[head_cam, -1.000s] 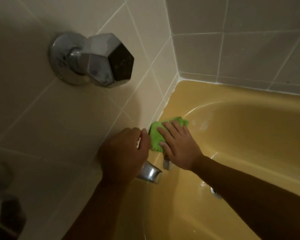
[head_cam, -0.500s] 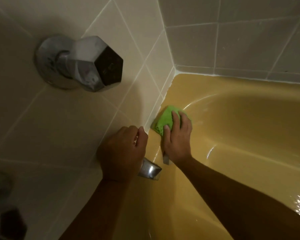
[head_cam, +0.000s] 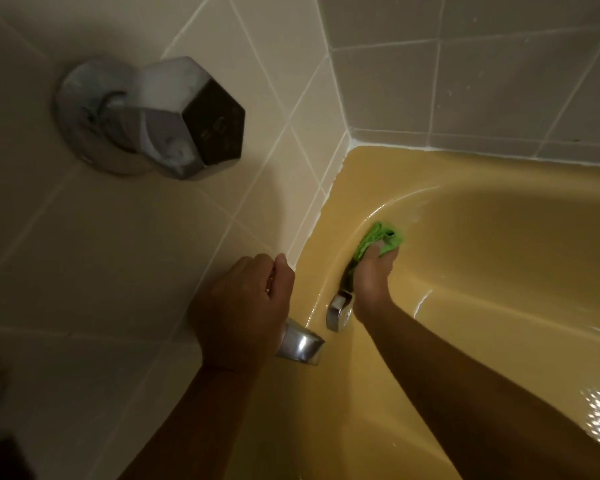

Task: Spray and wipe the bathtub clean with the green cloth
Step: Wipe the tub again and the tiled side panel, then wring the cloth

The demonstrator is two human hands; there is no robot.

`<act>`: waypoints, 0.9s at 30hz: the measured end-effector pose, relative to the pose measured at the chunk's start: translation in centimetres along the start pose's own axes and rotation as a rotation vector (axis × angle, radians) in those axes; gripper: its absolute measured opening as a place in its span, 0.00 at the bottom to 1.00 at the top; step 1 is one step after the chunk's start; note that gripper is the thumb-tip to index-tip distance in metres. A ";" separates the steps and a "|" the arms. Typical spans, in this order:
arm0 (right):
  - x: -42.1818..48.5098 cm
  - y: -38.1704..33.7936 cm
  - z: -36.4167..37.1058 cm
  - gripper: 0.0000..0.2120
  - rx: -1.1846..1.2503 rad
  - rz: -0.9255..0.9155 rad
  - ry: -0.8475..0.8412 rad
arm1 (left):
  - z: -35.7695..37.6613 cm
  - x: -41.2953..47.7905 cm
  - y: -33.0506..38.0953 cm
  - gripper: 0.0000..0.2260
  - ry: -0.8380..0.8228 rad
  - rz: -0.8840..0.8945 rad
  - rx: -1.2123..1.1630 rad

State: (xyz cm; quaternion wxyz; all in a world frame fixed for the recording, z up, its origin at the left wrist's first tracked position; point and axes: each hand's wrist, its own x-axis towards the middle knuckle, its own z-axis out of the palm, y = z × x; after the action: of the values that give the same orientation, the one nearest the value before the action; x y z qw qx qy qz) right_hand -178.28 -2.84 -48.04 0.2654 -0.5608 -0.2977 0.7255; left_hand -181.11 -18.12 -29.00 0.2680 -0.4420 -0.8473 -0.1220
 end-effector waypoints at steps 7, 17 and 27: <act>-8.4 2.4 -0.3 0.28 -0.753 -0.790 -0.189 | 0.2 -0.2 0.1 0.20 -0.003 -0.080 -0.010; -5.4 -1.9 -2.1 0.30 -1.316 -1.069 -0.307 | -0.1 -0.3 0.2 0.18 -0.034 -0.119 -0.079; -14.1 6.7 -3.9 0.27 -1.334 -1.053 -0.524 | -0.8 -1.2 0.3 0.14 -0.034 -0.098 -0.172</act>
State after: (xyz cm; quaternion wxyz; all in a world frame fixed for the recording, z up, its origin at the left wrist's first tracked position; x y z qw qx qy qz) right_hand -171.59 -16.99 -44.45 0.1061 -0.2049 -0.9288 0.2900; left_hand -180.01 -19.13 -29.07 0.2083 -0.4234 -0.8587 -0.1998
